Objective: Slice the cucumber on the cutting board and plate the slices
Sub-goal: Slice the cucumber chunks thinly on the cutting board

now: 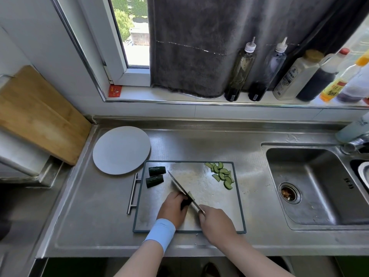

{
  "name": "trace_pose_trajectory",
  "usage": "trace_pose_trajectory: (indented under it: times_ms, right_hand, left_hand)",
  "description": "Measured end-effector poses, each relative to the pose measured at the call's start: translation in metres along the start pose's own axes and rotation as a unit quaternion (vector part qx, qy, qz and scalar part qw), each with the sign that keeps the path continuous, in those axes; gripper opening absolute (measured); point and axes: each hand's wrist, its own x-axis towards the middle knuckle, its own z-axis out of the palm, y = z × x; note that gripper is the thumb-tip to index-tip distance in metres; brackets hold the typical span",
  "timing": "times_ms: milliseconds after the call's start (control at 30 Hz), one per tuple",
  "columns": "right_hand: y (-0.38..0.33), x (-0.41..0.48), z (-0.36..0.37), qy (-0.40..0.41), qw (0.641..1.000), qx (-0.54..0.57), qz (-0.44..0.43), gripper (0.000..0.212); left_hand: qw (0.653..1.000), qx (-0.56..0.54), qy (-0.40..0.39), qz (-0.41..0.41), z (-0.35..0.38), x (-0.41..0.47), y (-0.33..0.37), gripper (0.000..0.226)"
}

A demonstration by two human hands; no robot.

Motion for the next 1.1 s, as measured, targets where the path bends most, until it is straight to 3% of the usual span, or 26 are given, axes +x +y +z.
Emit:
trace_pose_trajectory:
  times_ms: [633,800,1100]
  right_hand:
    - [-0.002,0.012,0.003,-0.021,1.000,0.002,0.013,0.026]
    - [-0.001,0.010,0.006,-0.019,1.000,0.002,0.006,0.025]
    - [-0.004,0.000,0.001,-0.002,1.000,-0.008,-0.002,0.023]
  left_hand:
    - [1.000,0.009,-0.009,0.011,-0.002,0.000,-0.001,0.020]
    - [0.997,0.046,-0.012,0.058,-0.003,-0.001,-0.003,0.024]
    - [1.000,0.014,0.010,0.021,-0.004,-0.003,0.002,0.015]
